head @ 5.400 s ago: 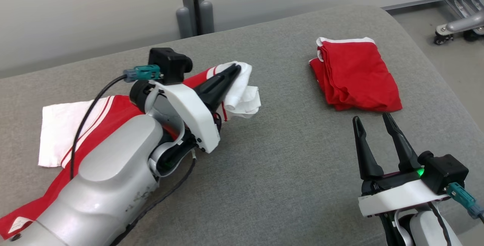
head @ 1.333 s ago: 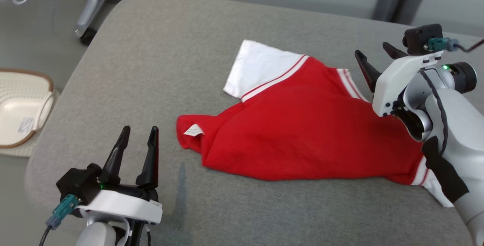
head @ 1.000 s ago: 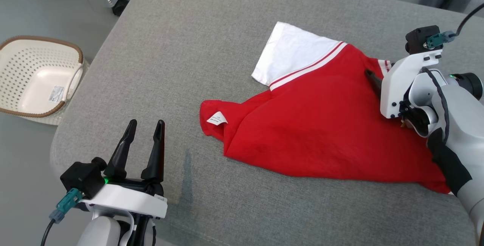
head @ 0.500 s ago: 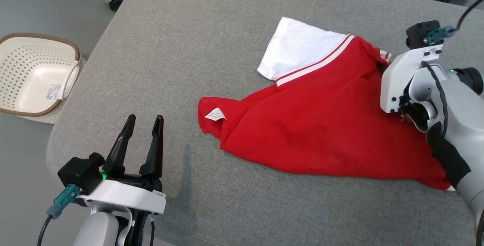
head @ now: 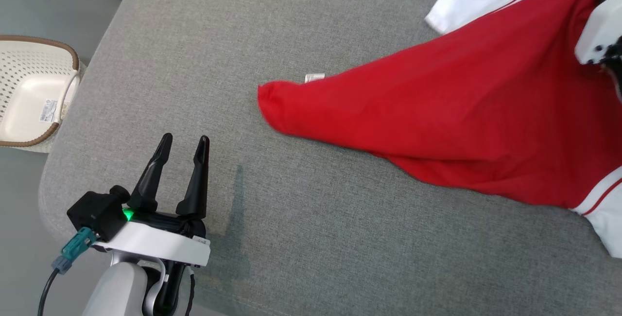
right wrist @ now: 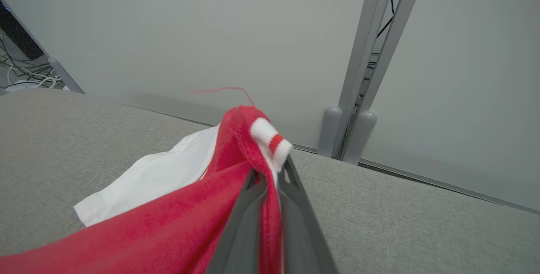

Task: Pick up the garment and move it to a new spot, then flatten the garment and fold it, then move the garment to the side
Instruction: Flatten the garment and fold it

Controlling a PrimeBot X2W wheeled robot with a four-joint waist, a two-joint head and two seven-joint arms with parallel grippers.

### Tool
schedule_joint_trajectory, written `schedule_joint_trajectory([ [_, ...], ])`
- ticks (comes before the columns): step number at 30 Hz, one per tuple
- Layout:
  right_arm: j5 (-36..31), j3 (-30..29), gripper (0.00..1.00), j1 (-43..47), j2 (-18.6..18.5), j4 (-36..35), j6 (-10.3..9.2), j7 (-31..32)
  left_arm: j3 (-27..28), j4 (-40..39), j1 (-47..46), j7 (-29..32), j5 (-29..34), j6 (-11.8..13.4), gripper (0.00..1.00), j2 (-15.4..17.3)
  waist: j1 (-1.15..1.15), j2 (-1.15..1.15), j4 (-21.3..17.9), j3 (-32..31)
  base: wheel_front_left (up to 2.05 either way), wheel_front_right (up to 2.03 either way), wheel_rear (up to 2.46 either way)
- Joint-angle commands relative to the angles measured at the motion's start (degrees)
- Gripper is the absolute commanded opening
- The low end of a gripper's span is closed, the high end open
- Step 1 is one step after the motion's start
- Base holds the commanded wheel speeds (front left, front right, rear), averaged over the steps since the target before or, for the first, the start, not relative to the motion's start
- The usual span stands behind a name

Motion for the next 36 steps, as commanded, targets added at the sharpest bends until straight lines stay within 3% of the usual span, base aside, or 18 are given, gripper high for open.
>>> schedule_joint_trajectory([
  [1, -0.8, -0.9, 0.0, -1.2, -1.1, 0.4, -0.01, -1.0, 0.2, -0.2, -0.9, -0.2, -0.3, -0.1, 1.0, 0.5, 0.0, 0.0, 0.2, 1.4, 0.0, 0.0, 0.0],
  [8, -6.4, -8.9, 0.0, -5.6, -6.6, 1.4, -0.01, -4.3, -0.1, -1.3, -2.6, -0.2, -1.0, -0.1, 1.0, 1.2, 0.0, 0.0, 0.8, 5.7, 0.0, 0.0, 0.0],
  [14, -13.0, -17.3, 0.0, -5.1, -8.6, 1.3, -0.01, -5.2, -0.6, -1.4, -3.6, -0.2, -1.5, -0.1, 1.0, 1.4, 0.0, 0.0, 1.2, 7.4, 0.0, 0.0, 0.0],
  [15, -14.2, -18.8, 0.06, -4.6, -8.4, 1.3, -0.01, -5.1, -0.6, -1.3, -3.7, -0.2, -1.5, -0.1, 1.0, 1.4, 0.0, 0.0, 1.2, 7.4, 0.0, 0.0, 0.0],
  [17, -16.5, -21.6, 1.0, -3.5, -7.6, 1.4, -0.01, -4.6, -0.6, -1.1, -3.7, -0.2, -1.4, -0.1, 1.0, 1.4, 0.0, 0.0, 0.9, 7.0, 0.0, 0.0, 0.0],
  [26, -26.7, -29.9, 1.0, 1.1, -0.5, 1.3, -0.01, -6.3, -0.3, -0.2, -1.6, -0.2, -0.1, -0.1, 1.0, 2.1, 0.0, 0.0, -3.7, -0.9, 0.0, 0.0, 0.0],
  [36, -29.1, -29.0, 1.0, 6.8, 7.8, -3.1, -0.01, -8.9, 2.4, 0.8, 2.2, -0.2, 2.2, -0.1, 1.0, 3.3, 0.0, 0.0, -10.3, -10.1, 0.0, 0.0, 0.0],
])
